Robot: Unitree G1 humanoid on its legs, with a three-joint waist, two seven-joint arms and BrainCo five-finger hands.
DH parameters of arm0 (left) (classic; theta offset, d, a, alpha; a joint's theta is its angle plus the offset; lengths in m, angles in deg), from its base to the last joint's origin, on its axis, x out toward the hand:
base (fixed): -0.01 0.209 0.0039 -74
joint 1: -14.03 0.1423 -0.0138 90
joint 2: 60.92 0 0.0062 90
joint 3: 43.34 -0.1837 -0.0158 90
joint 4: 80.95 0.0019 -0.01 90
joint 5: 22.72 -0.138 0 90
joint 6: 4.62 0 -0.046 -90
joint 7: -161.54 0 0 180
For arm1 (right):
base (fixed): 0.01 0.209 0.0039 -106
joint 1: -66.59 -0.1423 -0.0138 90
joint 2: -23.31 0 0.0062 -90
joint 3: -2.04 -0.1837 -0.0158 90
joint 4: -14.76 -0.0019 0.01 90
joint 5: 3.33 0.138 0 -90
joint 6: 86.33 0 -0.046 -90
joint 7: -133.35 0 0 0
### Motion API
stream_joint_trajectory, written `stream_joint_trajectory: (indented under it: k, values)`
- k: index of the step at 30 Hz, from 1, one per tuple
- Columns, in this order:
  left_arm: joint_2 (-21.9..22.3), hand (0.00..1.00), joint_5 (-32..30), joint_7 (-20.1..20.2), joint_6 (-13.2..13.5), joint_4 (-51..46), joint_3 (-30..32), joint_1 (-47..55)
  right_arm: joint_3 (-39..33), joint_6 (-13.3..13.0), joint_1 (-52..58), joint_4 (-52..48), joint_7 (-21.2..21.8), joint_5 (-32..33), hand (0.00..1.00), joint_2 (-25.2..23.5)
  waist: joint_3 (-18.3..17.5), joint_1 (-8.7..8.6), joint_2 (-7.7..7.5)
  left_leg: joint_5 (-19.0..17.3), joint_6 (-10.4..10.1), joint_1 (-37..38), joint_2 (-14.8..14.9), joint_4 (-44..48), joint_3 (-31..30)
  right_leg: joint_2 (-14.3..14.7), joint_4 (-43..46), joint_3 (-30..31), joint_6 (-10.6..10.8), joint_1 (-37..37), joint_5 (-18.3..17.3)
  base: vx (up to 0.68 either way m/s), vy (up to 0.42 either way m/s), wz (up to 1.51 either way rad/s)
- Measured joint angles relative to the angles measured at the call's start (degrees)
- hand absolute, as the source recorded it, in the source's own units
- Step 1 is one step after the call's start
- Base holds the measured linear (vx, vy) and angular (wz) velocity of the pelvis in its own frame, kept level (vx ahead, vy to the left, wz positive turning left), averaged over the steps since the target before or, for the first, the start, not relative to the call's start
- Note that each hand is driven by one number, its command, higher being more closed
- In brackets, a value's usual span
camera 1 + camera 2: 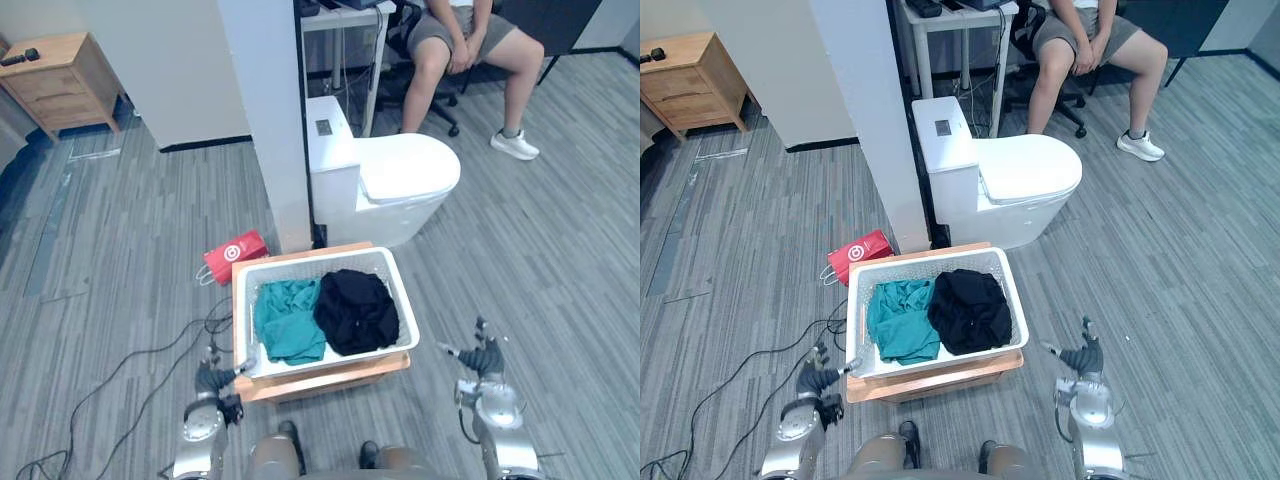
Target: Pick up the laundry basket with both hands and put the clothes into the washing machine.
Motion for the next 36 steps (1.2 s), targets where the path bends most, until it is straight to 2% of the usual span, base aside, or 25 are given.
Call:
stream_joint_trajectory:
  k: [3,7,14,15,16,21,28,30,33,36]
  values:
    - [-0.2,0.0,-0.2,-0.9,0.0,1.2,-1.2,-1.5,1.8,0.0,-2.9,4.9,0.0,0.0,0.0,1.7,0.0,-0.16,0.1,1.1,-0.1,-1.4,-0.9,-2.0,0.1,-0.1,-1.3,0.5,0.7,-1.9,0.9,0.03,0.024,-0.05]
    - [-1.1,0.0,-3.7,-2.2,-0.9,11.6,-6.0,-9.1,6.0,0.3,-11.9,17.9,0.0,0.1,0.0,2.5,0.5,-0.07,0.18,4.1,0.3,-2.8,-1.5,-6.2,0.0,0.3,-1.6,0.5,0.7,-4.8,2.4,0.02,0.001,0.02]
    - [-1.1,0.0,-4.6,-6.2,-2.3,24.7,-7.8,-22.2,10.2,1.1,-30.7,31.9,-1.4,0.1,0.0,2.6,7.0,0.87,1.14,6.2,0.5,-5.1,-0.8,-6.7,-0.3,0.5,-1.0,1.1,0.2,-8.0,4.1,-0.07,-0.012,-0.06]
    - [-1.0,1.0,-4.7,-6.5,-2.3,26.0,-7.8,-24.6,10.3,1.4,-33.7,33.7,-1.9,0.1,0.0,3.0,8.4,1.39,1.31,6.4,0.7,-5.4,-0.7,-6.7,-0.4,0.6,-0.2,1.2,0.2,-8.7,4.1,-0.11,-0.003,0.04]
    - [-1.1,1.0,-4.8,-7.1,-2.3,26.7,-8.2,-26.6,10.5,1.8,-36.3,35.0,-2.4,0.1,1.0,3.2,9.1,1.43,1.37,7.1,0.8,-6.4,-0.8,-6.7,-0.8,0.4,0.5,1.0,0.2,-9.9,4.2,-0.12,-0.011,0.07]
    - [-1.8,1.0,-6.5,-7.4,-2.4,27.7,-10.0,-32.9,10.7,3.6,-45.6,39.5,-2.6,-0.1,1.0,4.4,11.2,1.72,1.73,9.5,1.2,-9.0,-1.5,-7.9,-1.9,0.1,1.5,0.8,0.1,-13.0,5.3,-0.14,0.008,0.09]
    - [-4.5,1.0,-6.6,-8.5,-2.8,27.5,-11.7,-35.3,11.7,4.0,-44.3,38.6,-2.8,0.3,1.0,5.7,11.7,1.52,1.81,12.8,1.4,-10.0,-2.1,-11.7,-2.6,0.0,1.3,0.6,0.2,-15.4,6.2,-0.1,-0.004,0.04]
    - [-5.0,1.0,-6.0,-8.6,-3.4,25.2,-12.3,-33.9,11.8,4.2,-40.6,34.3,-3.1,1.1,1.0,5.6,11.8,1.53,1.79,13.0,1.2,-9.9,-2.0,-11.7,-2.6,0.1,1.3,0.5,0.2,-15.4,6.3,-0.01,-0.033,-0.01]
    - [-4.9,1.0,-5.6,-9.5,-3.5,16.8,-13.2,-27.9,11.2,4.7,-32.6,25.5,-3.9,1.9,1.0,5.6,11.8,1.2,1.78,13.0,1.2,-9.2,-1.9,-12.0,-2.5,0.3,0.1,0.8,0.2,-14.5,6.6,0.04,-0.018,-0.06]
    - [-4.8,1.0,-5.5,-9.4,-3.7,4.3,-14.2,-17.7,9.9,4.8,-22.1,12.9,-4.0,2.1,1.0,5.5,11.7,0.17,1.68,12.9,1.2,-5.9,-2.2,-13.9,-1.4,0.9,-2.7,2.0,0.5,-11.4,7.5,0.08,-0.001,-0.2]
